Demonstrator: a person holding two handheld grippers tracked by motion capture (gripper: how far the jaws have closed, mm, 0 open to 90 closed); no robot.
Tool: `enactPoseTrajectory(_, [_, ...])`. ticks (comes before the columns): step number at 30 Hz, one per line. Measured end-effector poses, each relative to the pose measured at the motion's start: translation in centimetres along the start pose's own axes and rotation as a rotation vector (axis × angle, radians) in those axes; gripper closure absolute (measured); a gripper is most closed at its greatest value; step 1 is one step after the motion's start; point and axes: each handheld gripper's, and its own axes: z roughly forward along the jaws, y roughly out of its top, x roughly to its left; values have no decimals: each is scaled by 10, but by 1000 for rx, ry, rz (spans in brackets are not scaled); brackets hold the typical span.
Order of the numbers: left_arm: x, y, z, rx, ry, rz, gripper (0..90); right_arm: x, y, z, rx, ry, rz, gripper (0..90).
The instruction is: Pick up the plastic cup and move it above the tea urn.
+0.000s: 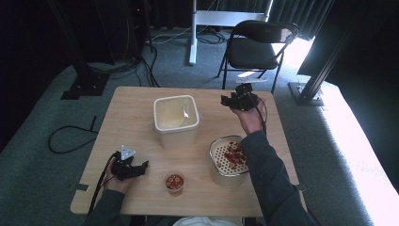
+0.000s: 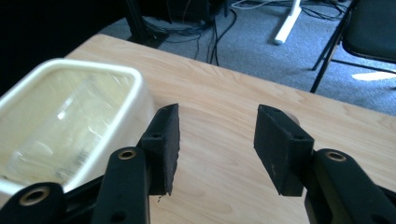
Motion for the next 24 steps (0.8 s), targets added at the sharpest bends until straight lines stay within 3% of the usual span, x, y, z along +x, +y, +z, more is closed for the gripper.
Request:
enactPoseTrajectory(5, [-1, -2, -2, -2, -7, 4, 257, -14, -11, -7, 18, -20, -1, 475])
enactPoseTrajectory(9, [-2, -2, -2, -2, -15, 15, 260, -36, -28, -20, 23, -40, 25, 474])
enactPoseTrajectory(11, [-3, -2, -2, -1, -18, 15, 260, -40, -32, -22, 30, -45, 34, 475])
enactPoseTrajectory(15, [-4, -2, -3, 1, -25, 24, 261, -58, -52, -33, 31, -39, 84, 477])
enactPoseTrajectory(20, [-4, -2, -2, -1, -28, 26, 260, -68, -66, -39, 24, -52, 109, 476])
enactPoseTrajectory(24, [-5, -1, -1, -2, -32, 30, 260, -74, -80, -38, 56, -103, 102, 476])
